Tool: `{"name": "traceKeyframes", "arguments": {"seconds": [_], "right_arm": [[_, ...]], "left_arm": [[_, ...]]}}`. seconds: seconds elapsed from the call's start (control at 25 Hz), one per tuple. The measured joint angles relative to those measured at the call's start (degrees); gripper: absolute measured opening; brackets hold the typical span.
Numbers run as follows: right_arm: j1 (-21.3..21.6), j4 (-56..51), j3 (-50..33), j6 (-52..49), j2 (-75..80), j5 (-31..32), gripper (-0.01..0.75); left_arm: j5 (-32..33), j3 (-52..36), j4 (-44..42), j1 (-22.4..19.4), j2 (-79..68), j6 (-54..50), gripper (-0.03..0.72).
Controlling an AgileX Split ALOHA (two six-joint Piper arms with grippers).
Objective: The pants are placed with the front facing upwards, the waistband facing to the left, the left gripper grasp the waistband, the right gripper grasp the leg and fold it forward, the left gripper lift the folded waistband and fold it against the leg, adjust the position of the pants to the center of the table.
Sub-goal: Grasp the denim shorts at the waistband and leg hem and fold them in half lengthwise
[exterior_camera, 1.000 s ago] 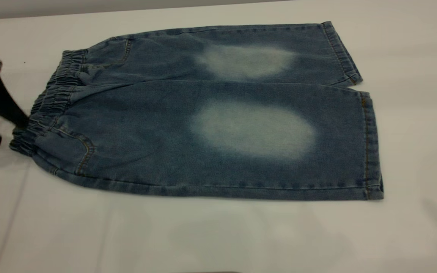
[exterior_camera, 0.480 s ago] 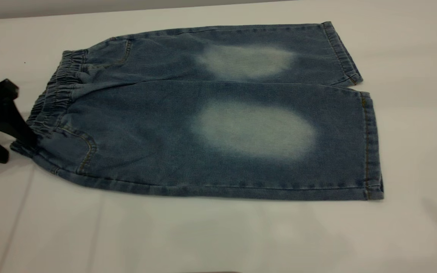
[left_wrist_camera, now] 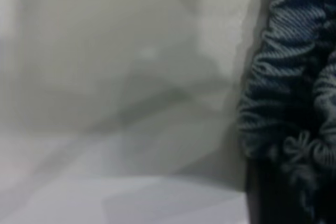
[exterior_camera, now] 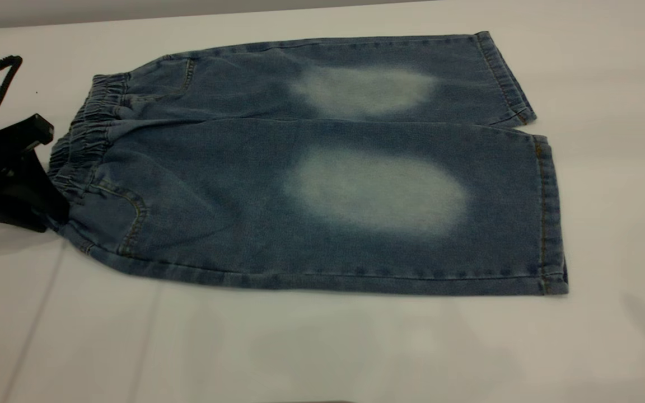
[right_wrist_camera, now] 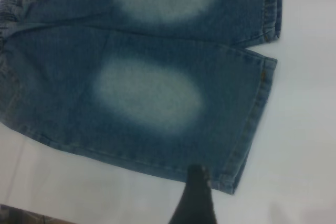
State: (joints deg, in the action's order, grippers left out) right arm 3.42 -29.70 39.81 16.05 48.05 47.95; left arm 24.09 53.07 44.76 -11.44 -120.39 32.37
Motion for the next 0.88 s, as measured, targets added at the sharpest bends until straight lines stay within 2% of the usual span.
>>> {"name": "traceKeyframes", "arguments": {"seconds": [0.08,0.12,0.36,0.6,0.88], "right_arm": [[0.0,0.0,0.0,0.0,0.0,0.0,0.537],[0.0,0.0,0.0,0.0,0.0,0.0,0.537],[0.0,-2.7,-0.4,3.1,2.2,-0.2,0.537],[0.0,-14.3,-3.3,15.5,12.3,-1.4,0.537],[0.0,-22.0,-4.6,26.7,26.2,-5.5,0.537]], "left_arm": [[0.3,0.0,0.3,0.0,-0.1,0.0,0.092],[0.5,0.0,0.3,0.0,-0.1,0.0,0.077],[0.5,-0.2,-0.7,0.0,1.8,1.3,0.069],[2.3,-0.6,-1.5,0.0,9.1,2.9,0.069],[3.1,-0.6,-1.6,0.1,13.0,3.0,0.067]]}}
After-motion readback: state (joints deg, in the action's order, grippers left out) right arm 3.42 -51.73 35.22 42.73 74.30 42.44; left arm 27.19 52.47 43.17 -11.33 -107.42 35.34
